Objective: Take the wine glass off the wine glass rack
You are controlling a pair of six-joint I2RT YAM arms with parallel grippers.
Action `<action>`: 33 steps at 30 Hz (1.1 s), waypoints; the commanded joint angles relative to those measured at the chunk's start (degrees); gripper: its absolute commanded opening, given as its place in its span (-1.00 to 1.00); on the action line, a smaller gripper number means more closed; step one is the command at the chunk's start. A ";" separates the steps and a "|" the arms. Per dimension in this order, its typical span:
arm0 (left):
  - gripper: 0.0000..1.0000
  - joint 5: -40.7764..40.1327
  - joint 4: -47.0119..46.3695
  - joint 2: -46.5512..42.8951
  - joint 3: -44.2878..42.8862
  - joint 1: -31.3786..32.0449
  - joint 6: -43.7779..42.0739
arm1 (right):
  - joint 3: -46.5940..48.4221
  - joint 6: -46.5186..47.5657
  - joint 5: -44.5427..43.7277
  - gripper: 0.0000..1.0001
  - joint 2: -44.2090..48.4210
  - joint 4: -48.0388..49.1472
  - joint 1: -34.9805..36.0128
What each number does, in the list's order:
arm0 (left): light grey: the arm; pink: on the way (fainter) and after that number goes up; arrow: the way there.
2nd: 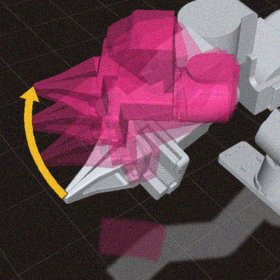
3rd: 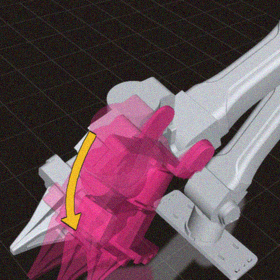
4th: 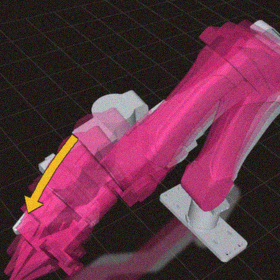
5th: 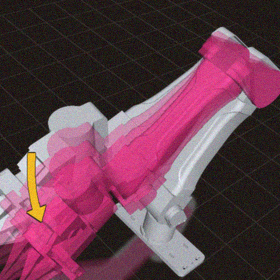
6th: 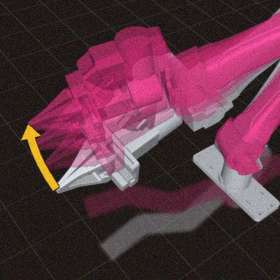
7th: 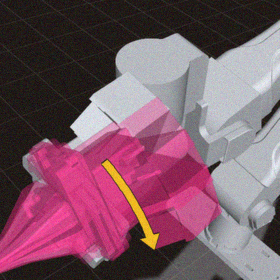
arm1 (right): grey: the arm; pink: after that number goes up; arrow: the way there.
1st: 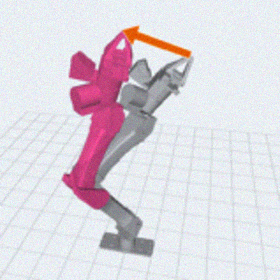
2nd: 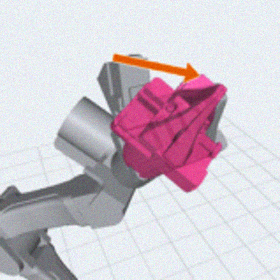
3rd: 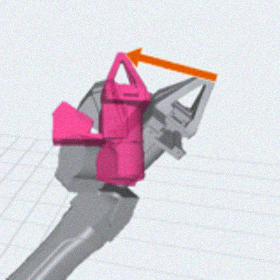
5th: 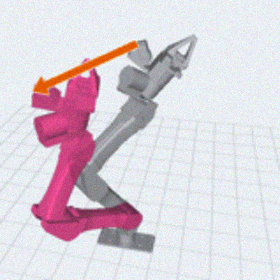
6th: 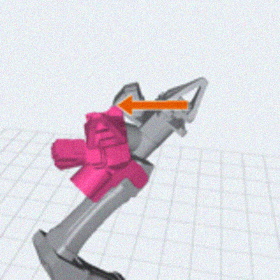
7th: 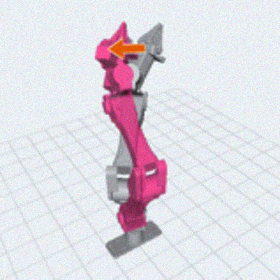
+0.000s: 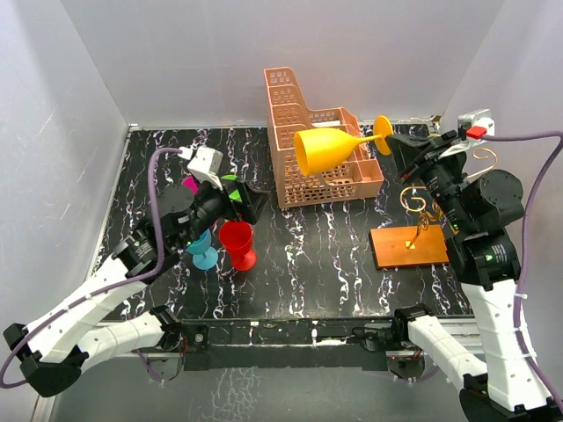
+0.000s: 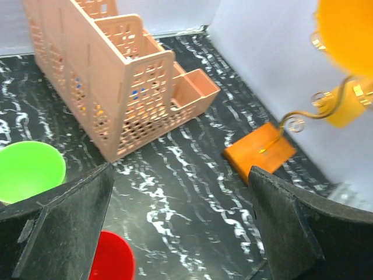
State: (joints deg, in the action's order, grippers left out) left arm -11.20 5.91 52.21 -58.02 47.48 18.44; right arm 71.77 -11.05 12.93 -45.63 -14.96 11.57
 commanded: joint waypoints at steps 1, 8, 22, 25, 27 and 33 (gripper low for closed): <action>0.94 5.59 7.12 -1.62 -5.75 0.33 9.99 | -1.48 -1.69 3.45 -0.84 1.09 3.96 0.06; 0.94 8.51 5.06 -2.90 -8.49 0.33 20.02 | -2.42 -4.09 10.32 -0.84 0.19 6.53 0.05; 0.70 13.35 5.39 5.68 -17.74 0.33 24.37 | -3.92 -9.28 16.46 -0.84 -1.04 8.38 0.02; 0.44 14.88 5.40 7.12 -18.22 0.32 24.35 | -4.16 -9.26 16.40 -0.83 -0.79 8.34 0.07; 0.31 15.68 5.02 7.77 -18.10 0.26 24.61 | -4.26 -9.19 16.54 -0.84 -0.78 8.37 0.03; -0.61 18.89 3.71 10.49 -18.56 0.28 25.29 | -4.62 -8.05 15.95 -0.84 -0.45 8.26 0.03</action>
State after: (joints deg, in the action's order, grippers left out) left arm 4.34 11.90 62.08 -74.17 47.48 43.57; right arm 66.92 -19.57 28.91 -47.13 -10.48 11.57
